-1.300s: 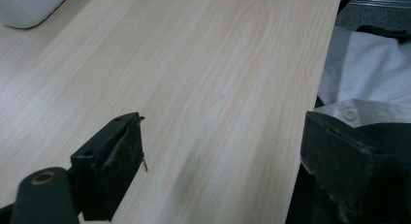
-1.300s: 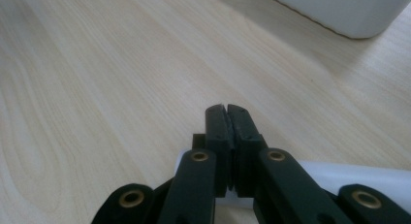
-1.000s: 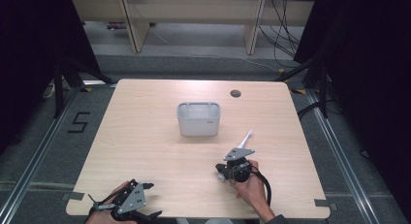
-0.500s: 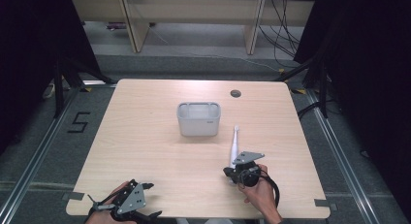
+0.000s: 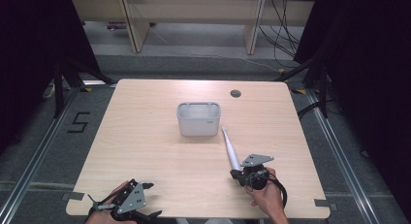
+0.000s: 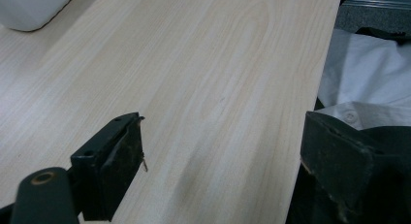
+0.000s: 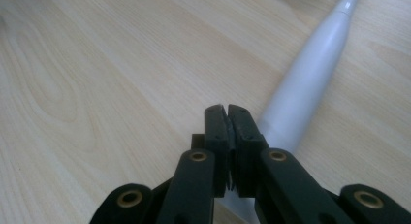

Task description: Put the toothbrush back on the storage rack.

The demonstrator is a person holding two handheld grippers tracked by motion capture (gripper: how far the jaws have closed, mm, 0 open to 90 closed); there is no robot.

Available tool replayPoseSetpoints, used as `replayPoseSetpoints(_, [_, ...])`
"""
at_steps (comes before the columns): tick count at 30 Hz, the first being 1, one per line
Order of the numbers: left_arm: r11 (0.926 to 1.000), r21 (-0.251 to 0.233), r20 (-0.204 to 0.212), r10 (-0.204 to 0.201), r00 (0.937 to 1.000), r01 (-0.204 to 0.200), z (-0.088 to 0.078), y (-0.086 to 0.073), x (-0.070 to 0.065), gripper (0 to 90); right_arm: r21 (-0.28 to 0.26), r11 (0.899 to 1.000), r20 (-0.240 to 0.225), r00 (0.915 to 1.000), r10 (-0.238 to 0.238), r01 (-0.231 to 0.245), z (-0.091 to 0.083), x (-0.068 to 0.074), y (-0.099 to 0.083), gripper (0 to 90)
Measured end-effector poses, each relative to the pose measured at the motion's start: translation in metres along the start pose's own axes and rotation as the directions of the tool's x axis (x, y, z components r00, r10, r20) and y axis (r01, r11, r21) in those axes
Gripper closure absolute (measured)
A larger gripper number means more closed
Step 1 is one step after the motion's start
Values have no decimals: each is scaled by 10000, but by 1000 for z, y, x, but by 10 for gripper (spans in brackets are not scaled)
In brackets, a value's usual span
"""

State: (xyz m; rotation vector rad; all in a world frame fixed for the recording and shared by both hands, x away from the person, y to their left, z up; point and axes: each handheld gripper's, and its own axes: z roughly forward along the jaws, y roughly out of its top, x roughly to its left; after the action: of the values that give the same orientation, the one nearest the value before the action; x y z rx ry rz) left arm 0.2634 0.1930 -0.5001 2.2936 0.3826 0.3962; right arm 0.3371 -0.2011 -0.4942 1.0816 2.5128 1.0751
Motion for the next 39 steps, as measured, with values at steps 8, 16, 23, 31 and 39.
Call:
replayPoseSetpoints(8, [10000, 43, 1, 12, 10000, -12, 0, 0, 0, 149, -113, 9983, 137, 9982, 582, -580, -9, -3, -9, 873])
replayPoseSetpoints(16, [10000, 69, -48, 3, 10000, -2, 0, 0, 0, 149, 115, 9960, 317, 9956, 885, -889, -20, -12, -18, 873])
replayPoseSetpoints(23, [10000, 35, 4, 17, 10000, -17, 0, 0, 0, 148, 87, 9948, 497, 9937, 1008, -1013, -31, -23, -26, 872])
replayPoseSetpoints(31, [10000, 36, -108, 59, 9999, -59, 1, 0, 0, 149, -113, 9929, 669, 9907, 1188, -1183, -39, -34, -32, 872])
replayPoseSetpoints(39, [10000, -74, -104, -15, 9999, 14, 2, -1, 0, 148, -215, 9947, 645, 9927, 1016, -1004, -41, -38, -32, 857])
